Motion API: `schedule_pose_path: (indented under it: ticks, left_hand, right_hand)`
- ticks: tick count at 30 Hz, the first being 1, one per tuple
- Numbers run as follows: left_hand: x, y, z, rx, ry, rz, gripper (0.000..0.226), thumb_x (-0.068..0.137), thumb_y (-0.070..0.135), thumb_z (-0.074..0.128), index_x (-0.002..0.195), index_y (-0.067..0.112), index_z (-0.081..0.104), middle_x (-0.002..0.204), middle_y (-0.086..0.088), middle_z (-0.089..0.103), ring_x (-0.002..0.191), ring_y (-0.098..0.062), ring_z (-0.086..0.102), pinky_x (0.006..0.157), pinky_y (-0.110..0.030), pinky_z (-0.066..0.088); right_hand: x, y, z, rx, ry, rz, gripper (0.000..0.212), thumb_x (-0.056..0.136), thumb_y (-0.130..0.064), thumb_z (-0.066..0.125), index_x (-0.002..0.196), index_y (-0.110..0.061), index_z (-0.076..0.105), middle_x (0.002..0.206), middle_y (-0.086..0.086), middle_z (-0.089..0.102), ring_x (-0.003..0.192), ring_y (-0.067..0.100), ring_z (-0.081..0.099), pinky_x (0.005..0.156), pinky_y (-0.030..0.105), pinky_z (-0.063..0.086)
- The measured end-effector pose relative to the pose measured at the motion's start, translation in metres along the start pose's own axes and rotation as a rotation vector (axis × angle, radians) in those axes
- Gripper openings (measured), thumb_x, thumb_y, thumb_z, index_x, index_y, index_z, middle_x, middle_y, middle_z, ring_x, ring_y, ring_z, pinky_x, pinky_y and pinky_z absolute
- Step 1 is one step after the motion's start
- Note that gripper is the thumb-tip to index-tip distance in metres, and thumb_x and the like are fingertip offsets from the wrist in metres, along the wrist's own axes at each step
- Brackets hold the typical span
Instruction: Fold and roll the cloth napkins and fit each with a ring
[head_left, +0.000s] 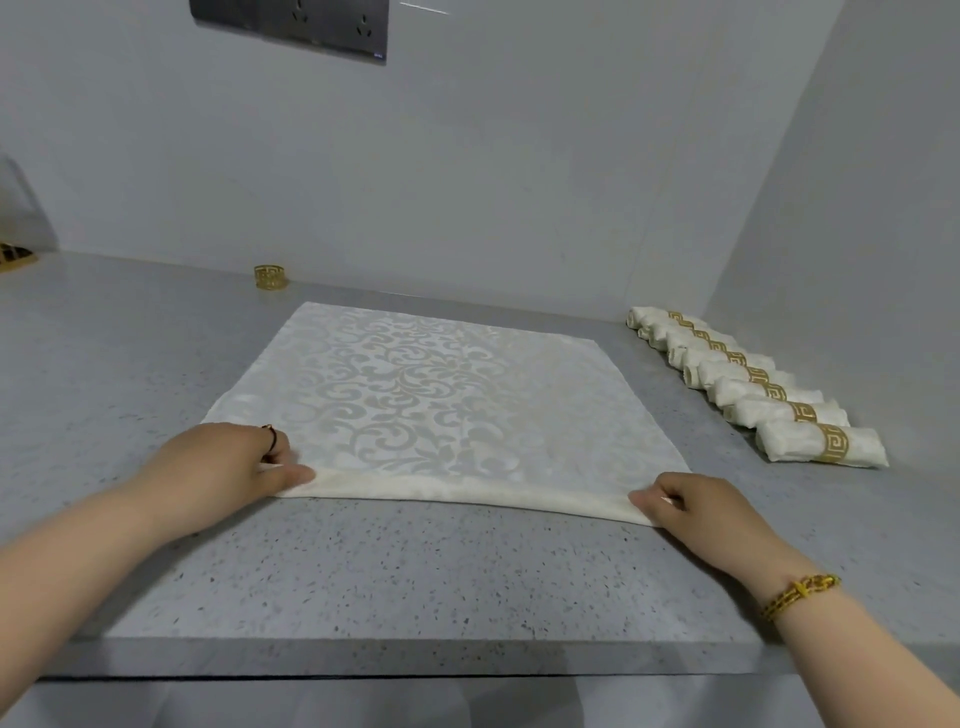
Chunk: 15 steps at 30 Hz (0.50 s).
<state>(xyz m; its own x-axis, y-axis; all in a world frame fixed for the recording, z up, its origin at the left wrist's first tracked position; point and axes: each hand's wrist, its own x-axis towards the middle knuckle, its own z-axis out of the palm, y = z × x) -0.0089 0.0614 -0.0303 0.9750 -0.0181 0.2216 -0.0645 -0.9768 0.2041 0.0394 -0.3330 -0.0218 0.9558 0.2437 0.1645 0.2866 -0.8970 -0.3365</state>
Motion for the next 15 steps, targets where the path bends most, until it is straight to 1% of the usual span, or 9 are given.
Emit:
schedule_pose_path:
  ticks: [3,5,6,8,9,11,13,14,15]
  left_hand:
    - [0.001,0.002,-0.004,-0.050,0.035,0.006,0.028,0.079,0.042,0.064,0.067,0.034,0.040,0.070,0.020,0.050,0.067,-0.002,0.050,0.056,-0.014,0.032]
    - [0.003,0.003,-0.002,-0.069,0.141,0.222,0.031,0.069,0.020,0.077,0.073,0.035,0.051,0.078,0.030,0.049,0.073,-0.005,0.056,0.064,-0.008,0.032]
    - [0.004,0.004,0.000,-0.051,0.147,0.324,0.034,0.063,0.008,0.080,0.076,0.032,0.061,0.080,0.029,0.051,0.072,-0.007,0.059,0.067,-0.009,0.036]
    - [0.003,0.010,0.006,-0.014,0.083,0.424,0.037,0.060,-0.003,0.076,0.079,0.028,0.069,0.080,0.028,0.051,0.076,-0.002,0.061,0.065,-0.011,0.046]
    - [0.000,0.009,0.009,-0.003,0.092,0.471,0.033,0.059,0.001,0.072,0.076,0.029,0.069,0.080,0.033,0.046,0.076,0.005,0.057,0.061,-0.008,0.046]
    - [-0.005,0.004,0.013,-0.059,0.080,0.503,0.022,0.063,0.021,0.052,0.073,0.030,0.069,0.078,0.044,0.038,0.083,0.012,0.049,0.058,0.003,0.038]
    - [-0.008,-0.002,0.016,-0.215,0.062,0.434,0.034,0.067,0.036,0.041,0.080,0.029,0.071,0.080,0.050,0.046,0.090,0.026,0.041,0.063,0.008,0.034]
    - [-0.008,-0.003,0.016,-0.257,0.080,0.417,0.037,0.068,0.042,0.040,0.083,0.029,0.072,0.088,0.052,0.046,0.092,0.031,0.038,0.070,0.008,0.033]
    - [-0.009,-0.003,0.017,-0.258,0.105,0.416,0.038,0.069,0.046,0.041,0.084,0.030,0.071,0.086,0.052,0.046,0.092,0.033,0.036,0.070,0.006,0.035]
  right_hand:
    - [0.005,-0.001,-0.005,-0.062,-0.012,0.015,0.022,0.086,-0.037,0.056,0.072,-0.021,0.048,0.071,-0.007,0.052,0.068,0.009,0.046,0.060,0.019,0.028]
    - [0.010,-0.002,-0.004,-0.219,0.072,-0.078,0.012,0.082,-0.027,0.065,0.087,-0.020,0.056,0.083,-0.006,0.056,0.079,0.012,0.049,0.065,0.023,0.029]
    - [0.013,-0.001,-0.002,-0.329,0.134,-0.190,0.016,0.074,-0.016,0.072,0.085,-0.018,0.060,0.082,-0.004,0.057,0.078,0.015,0.051,0.061,0.023,0.029]
    - [0.015,-0.001,0.005,-0.331,0.163,-0.363,0.026,0.057,0.006,0.074,0.068,-0.015,0.063,0.067,-0.002,0.059,0.059,0.018,0.056,0.055,0.013,0.027]
    - [0.013,-0.002,0.010,-0.285,0.149,-0.409,0.026,0.056,0.010,0.068,0.064,-0.014,0.062,0.063,-0.003,0.058,0.055,0.016,0.056,0.054,0.010,0.029]
    - [0.008,-0.005,0.014,-0.078,0.132,-0.342,0.035,0.071,0.016,0.058,0.067,-0.018,0.062,0.070,-0.009,0.055,0.064,0.005,0.055,0.062,0.008,0.038]
    - [0.000,-0.003,0.013,0.165,0.078,-0.195,0.035,0.085,0.006,0.052,0.074,-0.027,0.058,0.081,-0.014,0.055,0.079,-0.001,0.054,0.072,0.003,0.037]
    - [-0.004,-0.002,0.010,0.264,0.038,-0.160,0.028,0.087,-0.002,0.054,0.079,-0.030,0.058,0.087,-0.015,0.057,0.085,-0.002,0.052,0.075,0.001,0.035]
    - [-0.007,-0.001,0.008,0.324,0.019,-0.141,0.021,0.085,-0.009,0.059,0.085,-0.031,0.058,0.092,-0.015,0.057,0.089,-0.002,0.051,0.076,0.001,0.035]
